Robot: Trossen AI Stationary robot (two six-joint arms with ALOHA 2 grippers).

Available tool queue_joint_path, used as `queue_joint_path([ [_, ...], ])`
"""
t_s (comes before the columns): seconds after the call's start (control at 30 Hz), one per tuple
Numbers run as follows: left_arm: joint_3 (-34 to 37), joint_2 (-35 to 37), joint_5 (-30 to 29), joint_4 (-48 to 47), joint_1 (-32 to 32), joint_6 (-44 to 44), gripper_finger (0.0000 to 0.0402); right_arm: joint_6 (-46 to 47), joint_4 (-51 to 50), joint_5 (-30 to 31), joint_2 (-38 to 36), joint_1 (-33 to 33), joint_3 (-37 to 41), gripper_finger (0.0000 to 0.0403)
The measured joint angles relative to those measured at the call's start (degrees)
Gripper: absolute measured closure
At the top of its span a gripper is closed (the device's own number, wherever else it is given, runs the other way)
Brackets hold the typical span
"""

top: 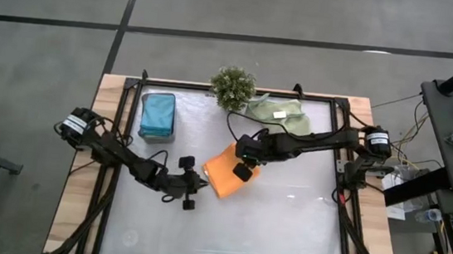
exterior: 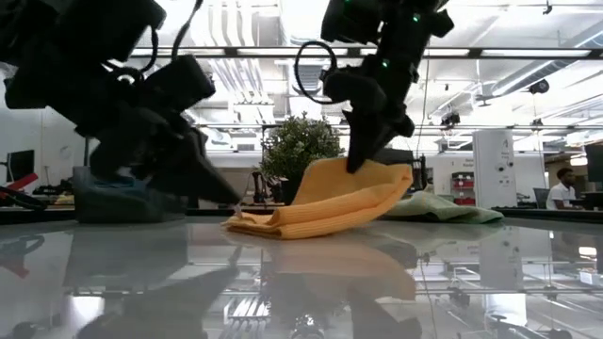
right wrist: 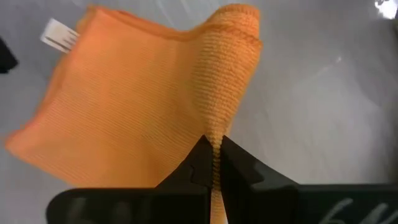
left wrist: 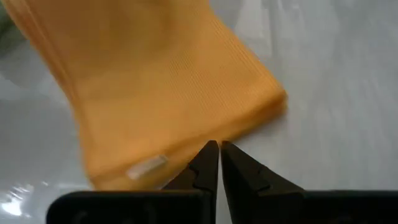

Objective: Fold microfiber towels
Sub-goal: Fold the orange microfiber cloth

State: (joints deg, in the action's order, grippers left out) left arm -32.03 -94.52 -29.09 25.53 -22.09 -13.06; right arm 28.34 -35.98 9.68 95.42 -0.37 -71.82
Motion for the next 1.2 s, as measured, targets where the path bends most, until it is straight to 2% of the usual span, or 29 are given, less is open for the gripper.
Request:
queue_joint_path([
  [0.13,0.1,-1.0,-1.9,0.7,0.8,2.9,0.0395,0.1,0.1,0.0,0.0,0.4,-1.4,0.0394],
  [0.27,0.2,-5.0,-2.0,0.5,1.6,2.9,0.0395,0.8,0.9,0.0,0.2,1.6,-2.5,0.0394],
  [0.5,-0.2,-10.7,-3.4,9.3,2.2,3.0,0.0396,2.1,2.4,-1.1,4.4,3.7,-5.7,0.0394],
  [0.9,0.0,-10.6,-3.0,9.2,2.2,3.0,0.0396,4.2,2.4,-1.2,10.8,5.7,-13.1,0.0394],
  [1.2,0.1,-10.7,-2.9,9.4,2.2,3.0,0.0396,6.3,5.5,-1.2,14.5,7.0,-14.3,0.0394],
])
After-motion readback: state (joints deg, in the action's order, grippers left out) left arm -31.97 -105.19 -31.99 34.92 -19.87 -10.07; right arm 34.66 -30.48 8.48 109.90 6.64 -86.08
